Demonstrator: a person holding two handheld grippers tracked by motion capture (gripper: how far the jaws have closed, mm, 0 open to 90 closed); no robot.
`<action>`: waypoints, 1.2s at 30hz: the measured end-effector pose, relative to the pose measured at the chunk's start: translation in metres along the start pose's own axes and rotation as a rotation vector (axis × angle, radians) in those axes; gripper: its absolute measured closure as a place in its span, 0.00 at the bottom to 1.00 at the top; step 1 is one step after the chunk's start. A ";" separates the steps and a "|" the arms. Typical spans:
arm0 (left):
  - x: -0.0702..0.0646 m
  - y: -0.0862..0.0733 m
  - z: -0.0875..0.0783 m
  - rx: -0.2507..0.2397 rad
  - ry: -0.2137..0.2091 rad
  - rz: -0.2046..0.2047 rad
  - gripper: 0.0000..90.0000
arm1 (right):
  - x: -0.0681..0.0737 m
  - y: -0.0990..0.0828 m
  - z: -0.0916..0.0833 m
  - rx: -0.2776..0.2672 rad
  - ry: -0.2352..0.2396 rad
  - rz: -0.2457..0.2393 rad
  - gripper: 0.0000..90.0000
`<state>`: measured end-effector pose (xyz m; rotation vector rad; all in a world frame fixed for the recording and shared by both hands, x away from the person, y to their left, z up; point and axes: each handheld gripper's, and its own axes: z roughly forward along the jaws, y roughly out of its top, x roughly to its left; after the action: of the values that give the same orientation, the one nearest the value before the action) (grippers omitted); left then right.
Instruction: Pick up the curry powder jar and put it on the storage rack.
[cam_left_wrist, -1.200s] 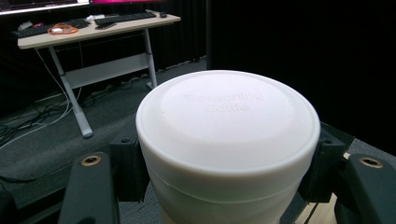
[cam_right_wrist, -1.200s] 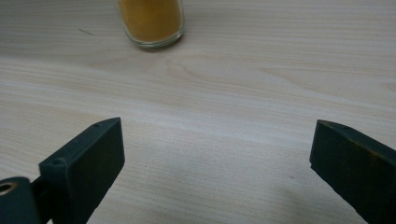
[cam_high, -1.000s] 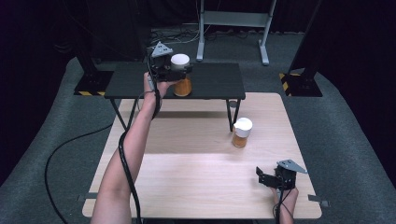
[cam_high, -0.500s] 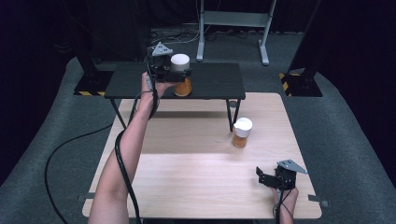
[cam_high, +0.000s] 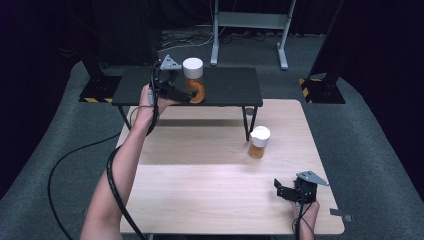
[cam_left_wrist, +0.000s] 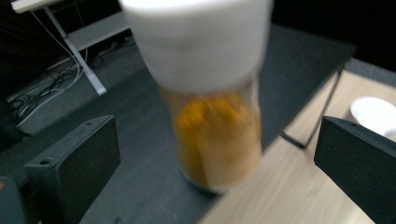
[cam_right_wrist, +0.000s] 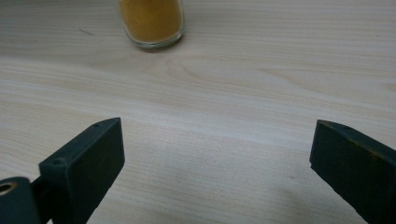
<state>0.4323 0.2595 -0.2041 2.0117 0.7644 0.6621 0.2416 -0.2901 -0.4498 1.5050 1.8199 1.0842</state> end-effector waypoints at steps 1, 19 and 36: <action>-0.003 -0.003 -0.001 0.009 -0.001 0.006 0.00 | 0.000 0.000 0.000 0.000 0.000 -0.002 0.02; -0.085 -0.110 -0.002 0.092 0.011 0.085 0.00 | 0.000 0.001 0.001 0.008 0.000 -0.002 0.02; -0.136 -0.207 0.017 0.169 -0.017 -0.071 0.00 | 0.002 0.002 0.001 0.009 -0.003 -0.012 0.01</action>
<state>0.2976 0.2437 -0.4120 2.1288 0.9029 0.5539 0.2427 -0.2882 -0.4488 1.4982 1.8315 1.0685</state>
